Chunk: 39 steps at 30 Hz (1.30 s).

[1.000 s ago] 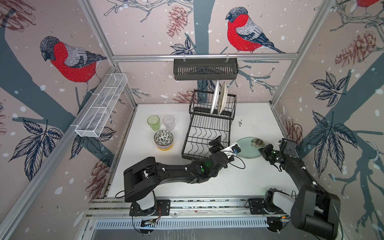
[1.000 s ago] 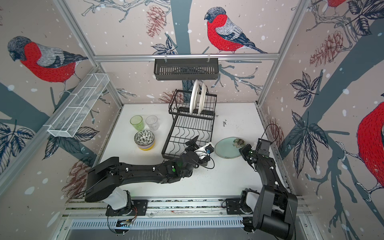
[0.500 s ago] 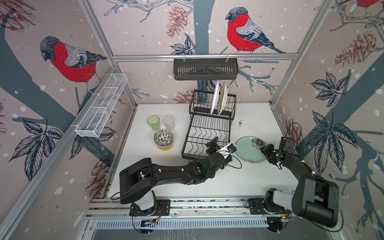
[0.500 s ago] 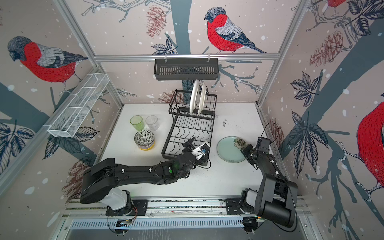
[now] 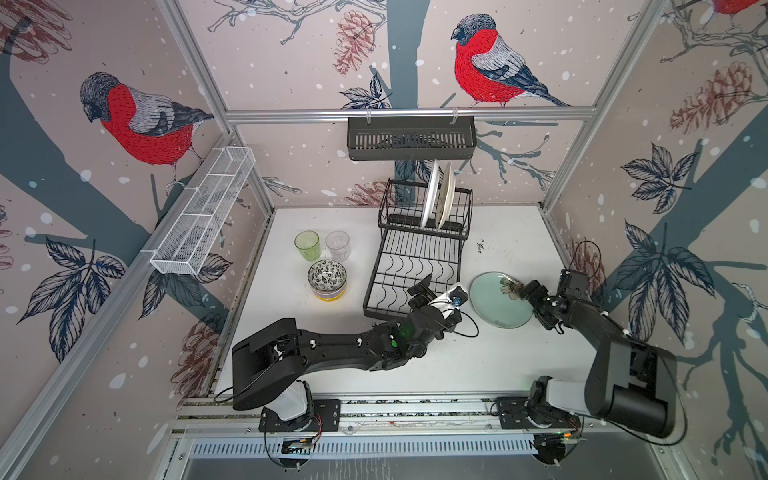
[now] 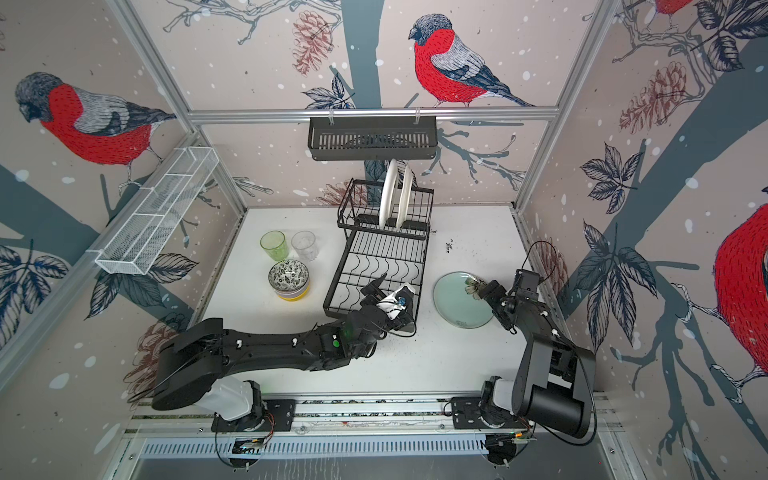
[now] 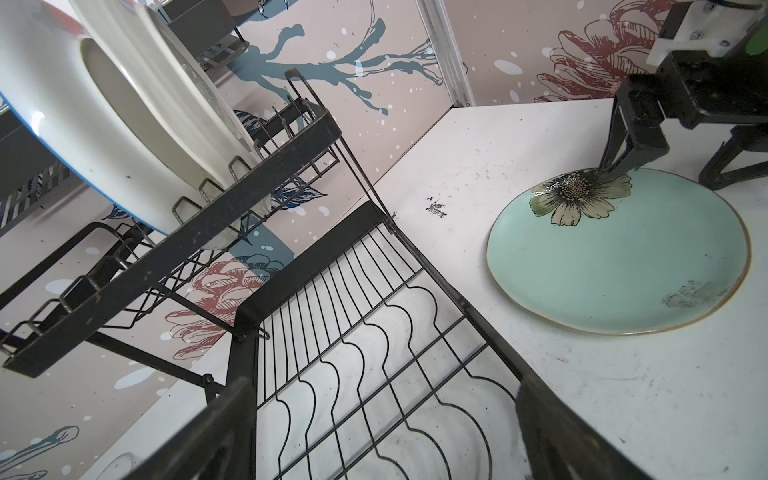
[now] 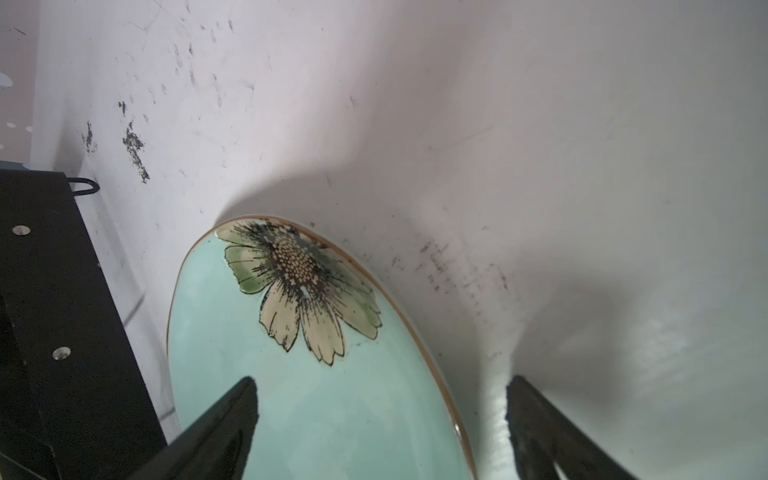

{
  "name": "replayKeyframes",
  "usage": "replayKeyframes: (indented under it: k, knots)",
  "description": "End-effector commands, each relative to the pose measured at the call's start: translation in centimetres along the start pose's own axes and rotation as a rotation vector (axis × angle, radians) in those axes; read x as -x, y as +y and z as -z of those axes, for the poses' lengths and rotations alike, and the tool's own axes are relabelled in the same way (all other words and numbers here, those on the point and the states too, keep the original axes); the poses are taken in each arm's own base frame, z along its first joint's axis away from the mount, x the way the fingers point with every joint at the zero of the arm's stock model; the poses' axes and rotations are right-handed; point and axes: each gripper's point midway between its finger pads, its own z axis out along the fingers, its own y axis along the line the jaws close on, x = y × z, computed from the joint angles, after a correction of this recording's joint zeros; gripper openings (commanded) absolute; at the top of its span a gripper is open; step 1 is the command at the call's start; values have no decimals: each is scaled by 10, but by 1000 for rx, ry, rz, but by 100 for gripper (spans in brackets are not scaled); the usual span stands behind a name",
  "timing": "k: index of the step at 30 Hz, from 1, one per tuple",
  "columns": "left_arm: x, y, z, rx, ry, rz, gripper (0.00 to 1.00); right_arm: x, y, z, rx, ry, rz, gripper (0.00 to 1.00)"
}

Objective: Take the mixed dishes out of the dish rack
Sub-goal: 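Lower the pale green plate flat onto the table with the right gripper, then open the right gripper and lift it off the plate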

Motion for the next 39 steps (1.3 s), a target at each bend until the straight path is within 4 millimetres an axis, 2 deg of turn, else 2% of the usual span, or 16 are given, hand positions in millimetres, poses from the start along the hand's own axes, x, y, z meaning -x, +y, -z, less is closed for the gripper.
replayKeyframes:
  k: [1,6,12,19,23,32,39]
  knots:
    - [11,7,2,21,-42,47,98,9,1,7,-20,-39,28,100]
    - [12,3,1,5,-45,58,98,15,8,24,-21,-96,77,99]
    - [10,-10,-4,-32,-26,94,98,10,15,41,-5,-144,130,100]
    - [8,-20,-9,-45,-4,97,98,-7,65,59,201,-155,236,100]
    - [6,-26,-11,-67,3,104,98,-18,79,67,228,-163,287,100]
    - [6,-14,-9,-37,-7,133,98,-52,92,69,315,-148,358,100]
    - [13,-7,-6,-34,-14,191,98,-64,102,80,395,-184,406,99]
